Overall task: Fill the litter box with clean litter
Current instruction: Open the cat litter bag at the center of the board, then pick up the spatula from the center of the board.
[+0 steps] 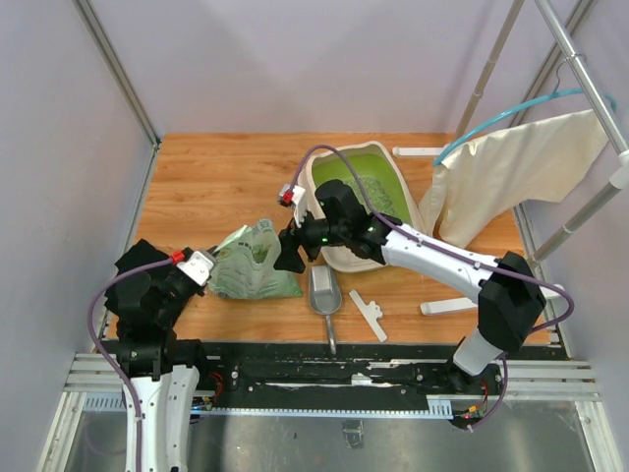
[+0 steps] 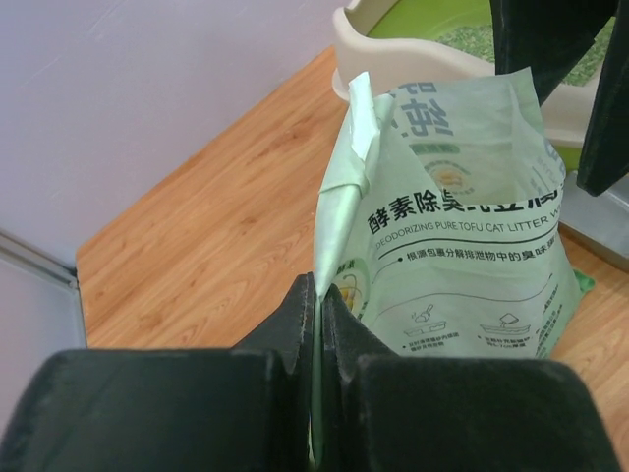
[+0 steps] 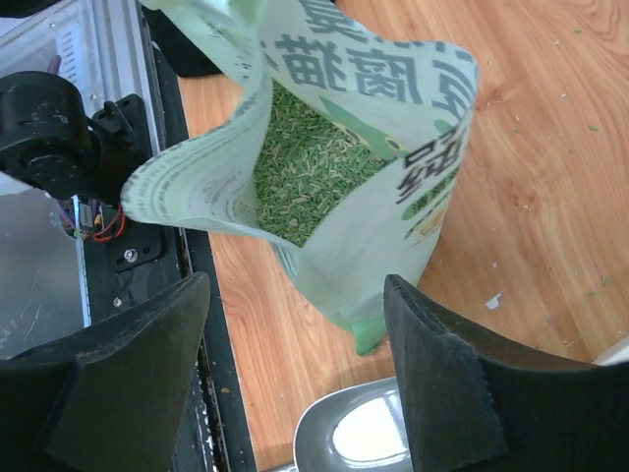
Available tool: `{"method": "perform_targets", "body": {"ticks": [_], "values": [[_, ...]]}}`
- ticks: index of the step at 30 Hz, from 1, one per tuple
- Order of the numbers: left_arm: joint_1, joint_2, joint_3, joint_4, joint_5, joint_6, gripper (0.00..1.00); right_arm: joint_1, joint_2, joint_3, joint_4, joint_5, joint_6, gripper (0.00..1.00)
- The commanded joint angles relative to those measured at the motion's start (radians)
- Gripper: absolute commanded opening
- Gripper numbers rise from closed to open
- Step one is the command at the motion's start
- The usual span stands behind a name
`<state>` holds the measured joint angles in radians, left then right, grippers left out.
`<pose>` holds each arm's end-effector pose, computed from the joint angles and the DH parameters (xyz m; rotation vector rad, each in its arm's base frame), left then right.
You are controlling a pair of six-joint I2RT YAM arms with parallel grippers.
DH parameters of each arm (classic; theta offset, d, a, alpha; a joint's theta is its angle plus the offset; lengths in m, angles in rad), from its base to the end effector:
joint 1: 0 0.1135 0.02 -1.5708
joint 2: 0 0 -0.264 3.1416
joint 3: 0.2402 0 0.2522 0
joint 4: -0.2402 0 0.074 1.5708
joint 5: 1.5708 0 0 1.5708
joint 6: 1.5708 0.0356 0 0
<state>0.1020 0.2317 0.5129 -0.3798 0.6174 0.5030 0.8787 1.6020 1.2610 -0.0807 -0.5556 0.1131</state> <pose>0.0859 -0.0119 0.2896 0.7652 1.4635 -0.0548 0.2244 0.3001 0.3093 -1.1391 1.7954 1.1685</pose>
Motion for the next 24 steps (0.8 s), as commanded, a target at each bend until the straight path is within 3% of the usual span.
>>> {"method": "perform_targets", "body": {"ticks": [1, 3, 8, 11, 14, 19, 24], "values": [[-0.004, -0.018, 0.036, -0.005, -0.048, 0.011, 0.04, -0.002, -0.002, -0.005, -0.008, 0.060, 0.031, 0.73], [-0.004, 0.005, 0.027, 0.067, -0.063, -0.023, 0.16, -0.002, -0.026, -0.018, -0.021, 0.113, 0.037, 0.74], [-0.004, 0.141, 0.002, 0.308, -0.069, -0.117, 0.20, -0.002, -0.158, -0.096, -0.061, 0.210, 0.051, 0.74], [-0.004, 0.254, 0.011, 0.343, -0.032, -0.125, 0.18, -0.003, -0.255, -0.171, -0.080, 0.277, 0.072, 0.75], [-0.004, 0.365, 0.013, 0.389, -0.017, -0.127, 0.01, -0.003, -0.351, -0.256, -0.079, 0.324, 0.071, 0.76], [-0.004, 0.556, 0.037, 0.509, -0.019, -0.152, 0.00, -0.002, -0.439, -0.322, -0.105, 0.353, 0.072, 0.77], [-0.004, 0.715, 0.113, 0.495, 0.038, -0.103, 0.02, -0.002, -0.449, -0.361, -0.150, 0.346, 0.095, 0.77]]}}
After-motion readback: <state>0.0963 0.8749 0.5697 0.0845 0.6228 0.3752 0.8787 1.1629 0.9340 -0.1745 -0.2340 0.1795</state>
